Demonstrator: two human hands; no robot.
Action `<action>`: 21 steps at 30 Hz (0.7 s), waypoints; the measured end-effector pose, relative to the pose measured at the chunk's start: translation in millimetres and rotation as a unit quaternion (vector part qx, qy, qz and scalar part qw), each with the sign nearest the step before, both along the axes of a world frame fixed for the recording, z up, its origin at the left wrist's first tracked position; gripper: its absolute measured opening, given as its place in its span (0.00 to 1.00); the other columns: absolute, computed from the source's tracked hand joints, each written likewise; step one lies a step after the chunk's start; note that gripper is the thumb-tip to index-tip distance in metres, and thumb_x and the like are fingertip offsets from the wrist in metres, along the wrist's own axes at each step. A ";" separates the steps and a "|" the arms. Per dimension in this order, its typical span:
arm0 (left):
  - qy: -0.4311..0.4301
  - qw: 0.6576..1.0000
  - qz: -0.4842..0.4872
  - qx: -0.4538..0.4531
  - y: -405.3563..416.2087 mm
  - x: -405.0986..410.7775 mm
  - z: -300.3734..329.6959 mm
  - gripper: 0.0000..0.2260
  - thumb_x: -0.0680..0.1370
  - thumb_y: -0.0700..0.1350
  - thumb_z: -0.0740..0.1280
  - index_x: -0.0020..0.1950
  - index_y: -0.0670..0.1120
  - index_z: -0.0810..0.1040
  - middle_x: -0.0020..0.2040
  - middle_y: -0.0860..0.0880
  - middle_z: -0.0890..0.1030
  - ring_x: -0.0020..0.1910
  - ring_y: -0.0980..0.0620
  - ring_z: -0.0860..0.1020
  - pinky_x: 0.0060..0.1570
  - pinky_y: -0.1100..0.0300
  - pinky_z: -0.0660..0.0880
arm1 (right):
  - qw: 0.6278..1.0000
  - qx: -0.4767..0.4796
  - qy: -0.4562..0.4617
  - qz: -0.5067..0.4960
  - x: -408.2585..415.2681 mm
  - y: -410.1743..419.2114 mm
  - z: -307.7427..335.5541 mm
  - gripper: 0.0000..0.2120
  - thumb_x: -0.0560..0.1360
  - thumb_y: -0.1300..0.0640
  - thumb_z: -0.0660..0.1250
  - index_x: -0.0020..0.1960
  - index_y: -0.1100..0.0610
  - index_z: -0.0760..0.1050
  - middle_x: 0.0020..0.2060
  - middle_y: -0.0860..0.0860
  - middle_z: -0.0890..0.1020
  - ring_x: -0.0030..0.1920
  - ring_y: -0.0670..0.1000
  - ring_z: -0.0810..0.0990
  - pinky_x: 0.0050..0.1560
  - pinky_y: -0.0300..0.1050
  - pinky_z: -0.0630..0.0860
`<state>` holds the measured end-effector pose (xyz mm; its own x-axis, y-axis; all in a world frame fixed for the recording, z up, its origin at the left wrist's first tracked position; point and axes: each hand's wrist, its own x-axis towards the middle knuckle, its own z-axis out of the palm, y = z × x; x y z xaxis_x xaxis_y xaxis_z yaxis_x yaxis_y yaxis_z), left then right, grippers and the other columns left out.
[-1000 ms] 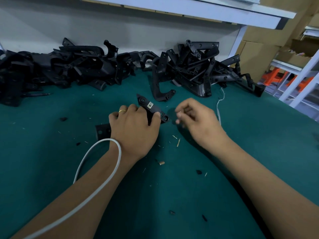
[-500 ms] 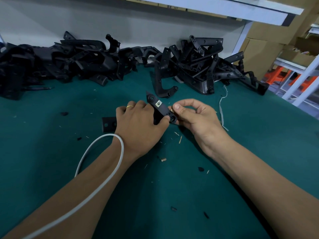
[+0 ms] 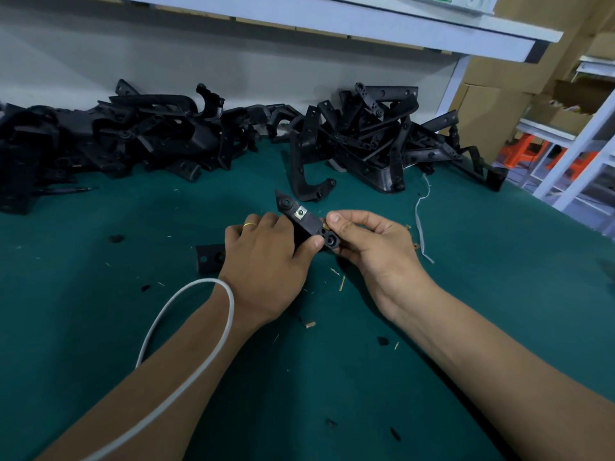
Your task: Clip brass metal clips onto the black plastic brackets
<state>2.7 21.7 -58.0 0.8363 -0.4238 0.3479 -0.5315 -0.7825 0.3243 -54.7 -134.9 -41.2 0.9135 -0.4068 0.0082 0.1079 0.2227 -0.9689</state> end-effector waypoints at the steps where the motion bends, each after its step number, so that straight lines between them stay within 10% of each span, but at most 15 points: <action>1: -0.002 1.000 0.001 0.005 -0.3 0.0 -0.3 0.29 0.79 0.68 0.47 0.55 0.47 0.76 0.55 0.49 0.78 0.59 0.44 0.73 0.62 0.47 0.64 | 1.000 0.006 -0.003 -0.005 -0.5 0.3 -0.8 0.10 0.74 0.61 0.77 0.52 0.64 0.83 0.43 0.56 0.88 0.40 0.49 0.86 0.45 0.38 0.82; 21: -0.034 0.998 0.010 0.058 5.9 -3.2 2.1 0.33 0.77 0.67 0.46 0.50 0.41 0.77 0.53 0.42 0.79 0.57 0.38 0.75 0.57 0.44 0.64 | 0.990 -0.127 0.019 0.056 -14.5 -8.3 -0.3 0.06 0.80 0.65 0.71 0.54 0.61 0.85 0.49 0.59 0.88 0.49 0.52 0.86 0.67 0.49 0.78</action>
<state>-0.6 27.6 -55.9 0.8209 -0.4487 0.3532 -0.5336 -0.8231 0.1943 -69.2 -143.2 -41.5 0.9546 -0.2915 0.0615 0.0583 -0.0197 -0.9981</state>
